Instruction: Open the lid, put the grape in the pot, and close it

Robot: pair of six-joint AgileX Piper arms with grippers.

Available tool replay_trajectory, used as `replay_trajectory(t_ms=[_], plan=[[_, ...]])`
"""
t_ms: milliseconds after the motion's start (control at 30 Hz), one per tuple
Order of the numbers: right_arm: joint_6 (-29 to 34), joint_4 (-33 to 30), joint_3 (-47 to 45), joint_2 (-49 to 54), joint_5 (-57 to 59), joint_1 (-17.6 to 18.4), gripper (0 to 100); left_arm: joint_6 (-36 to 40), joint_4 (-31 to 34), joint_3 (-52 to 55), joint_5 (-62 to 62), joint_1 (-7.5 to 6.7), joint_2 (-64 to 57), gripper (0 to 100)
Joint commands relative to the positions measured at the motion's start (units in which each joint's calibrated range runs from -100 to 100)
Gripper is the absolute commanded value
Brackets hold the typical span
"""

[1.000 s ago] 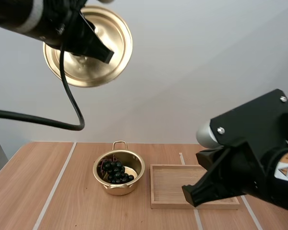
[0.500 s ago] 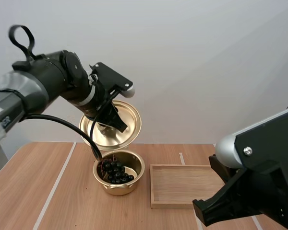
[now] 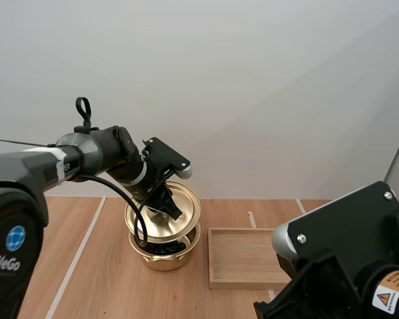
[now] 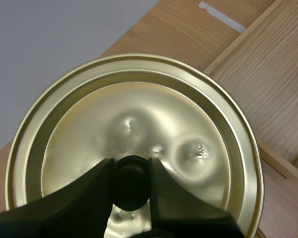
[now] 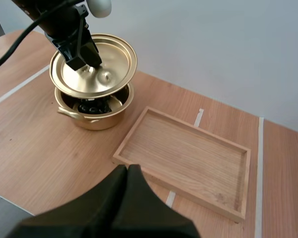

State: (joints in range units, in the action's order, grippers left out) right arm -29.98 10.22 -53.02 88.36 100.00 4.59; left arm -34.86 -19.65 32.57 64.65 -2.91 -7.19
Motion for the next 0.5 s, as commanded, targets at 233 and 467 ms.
replay_trajectory(t_ms=[233, 467], plan=[[-0.09, -0.80, -5.60, 0.36, 0.00, -0.20, 0, -3.37, -5.31, 0.14, -4.02, -0.07, 4.38, 0], [-0.09, -0.69, -5.60, 0.36, 0.00, -0.20, 0, -3.37, -4.04, 0.14, -0.83, -0.07, 6.52, 0]])
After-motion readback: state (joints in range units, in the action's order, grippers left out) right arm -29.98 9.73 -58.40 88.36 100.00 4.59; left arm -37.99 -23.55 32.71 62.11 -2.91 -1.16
